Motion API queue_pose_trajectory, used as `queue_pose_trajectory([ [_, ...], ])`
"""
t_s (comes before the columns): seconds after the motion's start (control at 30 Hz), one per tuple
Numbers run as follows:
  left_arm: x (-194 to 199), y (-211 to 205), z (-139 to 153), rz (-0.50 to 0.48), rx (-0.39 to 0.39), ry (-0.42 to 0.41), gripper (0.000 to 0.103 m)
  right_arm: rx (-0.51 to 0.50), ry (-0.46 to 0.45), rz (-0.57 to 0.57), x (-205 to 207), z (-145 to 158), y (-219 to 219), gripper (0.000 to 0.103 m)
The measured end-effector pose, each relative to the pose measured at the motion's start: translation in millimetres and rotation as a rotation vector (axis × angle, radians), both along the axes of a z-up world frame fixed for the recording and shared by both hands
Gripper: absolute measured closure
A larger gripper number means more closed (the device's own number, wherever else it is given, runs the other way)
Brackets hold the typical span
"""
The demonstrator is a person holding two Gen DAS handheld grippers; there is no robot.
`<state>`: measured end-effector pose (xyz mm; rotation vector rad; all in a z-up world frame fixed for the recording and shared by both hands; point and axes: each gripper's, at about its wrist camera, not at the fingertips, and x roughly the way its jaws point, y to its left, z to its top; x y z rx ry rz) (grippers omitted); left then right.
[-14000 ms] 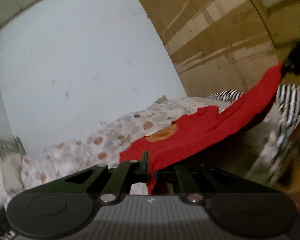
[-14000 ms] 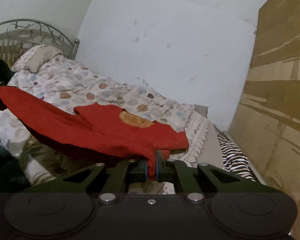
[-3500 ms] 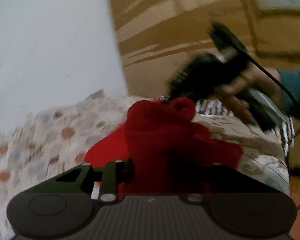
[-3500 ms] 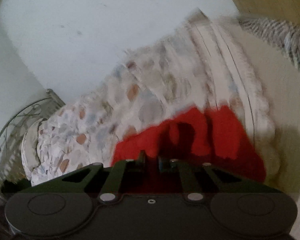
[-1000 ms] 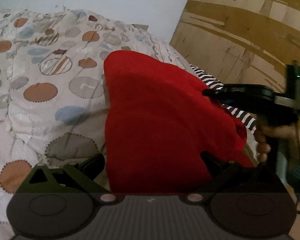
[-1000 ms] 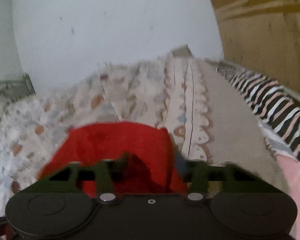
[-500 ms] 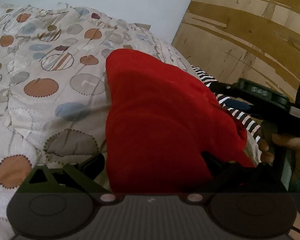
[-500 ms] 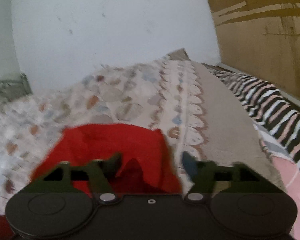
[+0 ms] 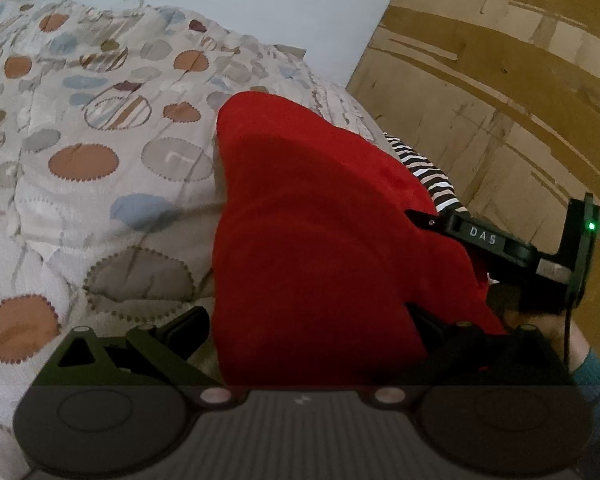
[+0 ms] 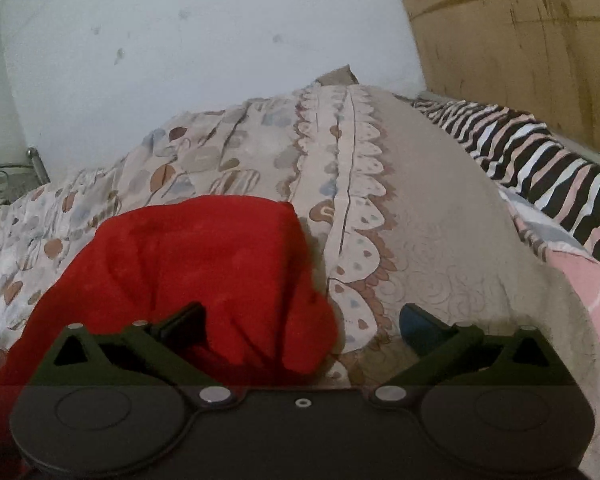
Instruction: Fold small clothes
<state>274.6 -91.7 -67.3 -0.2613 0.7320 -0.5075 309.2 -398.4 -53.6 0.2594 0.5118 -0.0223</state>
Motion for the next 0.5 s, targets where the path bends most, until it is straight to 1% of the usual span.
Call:
queue_pose_trajectory([
  [0.07,0.9,1.8,-1.5,0.001,-0.015,0.011,0.000,-0.033,-0.009,-0.001,-1.7,1.8,5.5,0.001],
  [0.2,2.7,1.9,-0.2,-0.006,-0.010,0.011,0.000,-0.022,-0.024,-0.002,-1.7,3.4,3.6,0.002],
  [0.23,2.8,1.7,0.0,-0.007,-0.009,0.010,0.000,-0.028,-0.052,0.000,-3.6,5.7,4.6,0.009],
  [0.27,3.0,1.6,-0.3,-0.006,-0.010,0.011,0.000,-0.042,-0.073,0.012,-3.6,8.9,6.9,0.013],
  [0.33,3.7,1.9,-0.9,-0.003,-0.018,0.018,0.000,-0.076,-0.089,0.038,0.3,14.9,13.3,0.032],
  [0.37,3.7,1.8,-0.8,-0.002,-0.020,0.020,0.000,-0.079,-0.093,0.047,2.9,16.7,15.1,0.038],
  [0.43,3.3,1.9,-0.6,-0.001,-0.018,0.020,0.000,-0.082,-0.101,0.063,8.9,20.0,19.3,0.059],
  [0.47,3.3,1.8,-0.5,0.000,-0.018,0.020,0.000,-0.099,-0.110,0.070,10.6,21.5,22.9,0.065],
  [0.5,3.1,1.4,-0.5,0.001,-0.017,0.020,0.000,-0.144,-0.127,0.070,10.8,23.3,29.6,0.079],
])
